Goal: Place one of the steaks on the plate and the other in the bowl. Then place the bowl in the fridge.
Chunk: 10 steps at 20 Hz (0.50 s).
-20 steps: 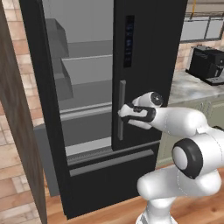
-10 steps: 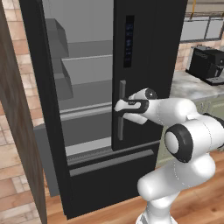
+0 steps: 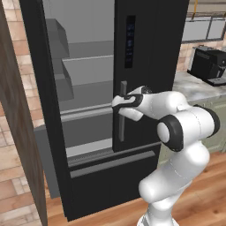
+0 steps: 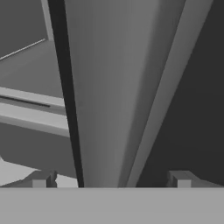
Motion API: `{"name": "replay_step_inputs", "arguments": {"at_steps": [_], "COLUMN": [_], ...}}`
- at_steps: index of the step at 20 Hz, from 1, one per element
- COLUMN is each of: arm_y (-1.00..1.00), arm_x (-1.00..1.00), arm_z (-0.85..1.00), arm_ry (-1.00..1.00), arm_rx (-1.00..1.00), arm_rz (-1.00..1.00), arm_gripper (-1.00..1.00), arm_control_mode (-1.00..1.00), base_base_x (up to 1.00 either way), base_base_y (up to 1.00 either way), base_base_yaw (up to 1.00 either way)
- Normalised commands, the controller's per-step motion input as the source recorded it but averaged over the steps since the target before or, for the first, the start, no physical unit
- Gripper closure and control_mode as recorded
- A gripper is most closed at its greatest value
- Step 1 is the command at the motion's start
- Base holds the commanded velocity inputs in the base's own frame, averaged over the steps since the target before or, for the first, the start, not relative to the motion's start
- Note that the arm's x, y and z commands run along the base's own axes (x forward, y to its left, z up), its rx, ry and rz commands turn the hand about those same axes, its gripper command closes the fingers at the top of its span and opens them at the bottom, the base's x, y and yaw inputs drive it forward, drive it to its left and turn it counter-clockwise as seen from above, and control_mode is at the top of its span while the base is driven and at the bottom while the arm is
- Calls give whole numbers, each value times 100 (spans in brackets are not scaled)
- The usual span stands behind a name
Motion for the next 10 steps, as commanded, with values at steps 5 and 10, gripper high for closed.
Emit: {"name": "replay_step_inputs", "arguments": {"at_steps": [5, 10], "arm_y": [0, 0], "arm_x": [39, 47], "arm_z": [-22, -27], "arm_ry": [0, 0], "arm_rx": [0, 0], "arm_rz": [0, 0], "arm_gripper": [-100, -100], "arm_control_mode": [-100, -100], "base_base_x": [0, 0], "base_base_y": [0, 0], "base_base_yaw": [0, 0]}}
